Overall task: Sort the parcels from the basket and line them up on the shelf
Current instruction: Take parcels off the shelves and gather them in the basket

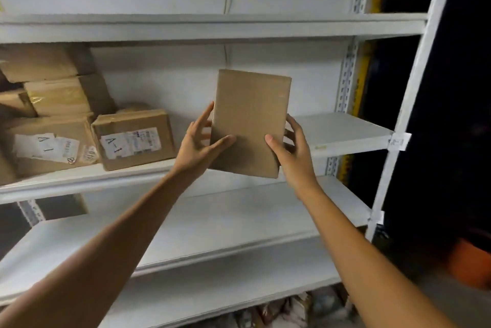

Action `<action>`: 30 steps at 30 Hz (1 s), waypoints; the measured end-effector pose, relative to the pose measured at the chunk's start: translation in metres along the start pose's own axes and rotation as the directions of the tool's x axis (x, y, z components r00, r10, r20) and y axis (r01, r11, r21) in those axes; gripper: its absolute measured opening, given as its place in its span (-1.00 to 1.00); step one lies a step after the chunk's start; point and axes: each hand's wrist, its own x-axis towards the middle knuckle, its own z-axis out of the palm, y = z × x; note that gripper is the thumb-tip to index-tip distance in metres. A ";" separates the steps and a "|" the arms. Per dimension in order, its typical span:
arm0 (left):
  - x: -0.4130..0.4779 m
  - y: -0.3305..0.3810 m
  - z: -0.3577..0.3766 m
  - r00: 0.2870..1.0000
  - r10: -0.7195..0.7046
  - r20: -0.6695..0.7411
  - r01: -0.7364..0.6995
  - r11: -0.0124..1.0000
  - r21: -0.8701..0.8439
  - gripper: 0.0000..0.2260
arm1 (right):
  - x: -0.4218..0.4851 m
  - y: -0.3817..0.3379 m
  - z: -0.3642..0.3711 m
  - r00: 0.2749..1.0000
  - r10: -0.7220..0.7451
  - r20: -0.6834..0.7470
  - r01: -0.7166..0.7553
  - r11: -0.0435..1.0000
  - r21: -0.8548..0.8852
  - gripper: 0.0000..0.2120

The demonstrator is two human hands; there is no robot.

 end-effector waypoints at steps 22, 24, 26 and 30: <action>-0.129 -0.026 0.338 0.586 -0.019 0.810 0.303 0.932 -0.198 -0.40 | -0.244 0.068 -0.258 0.644 0.286 -0.709 -0.518 0.846 -0.130 -0.45; -0.152 -0.033 0.356 0.492 -0.009 0.870 0.320 0.932 -0.171 -0.39 | -0.275 0.071 -0.263 0.560 0.309 -0.768 -0.572 0.815 -0.089 -0.40; -0.176 -0.042 0.375 0.404 -0.019 0.914 0.317 0.941 -0.121 -0.31 | -0.307 0.073 -0.266 0.463 0.333 -0.821 -0.621 0.783 -0.033 -0.41; -0.228 -0.046 0.408 0.249 -0.063 0.966 0.320 0.947 -0.020 -0.24 | -0.369 0.077 -0.270 0.307 0.380 -0.872 -0.676 0.732 0.081 -0.57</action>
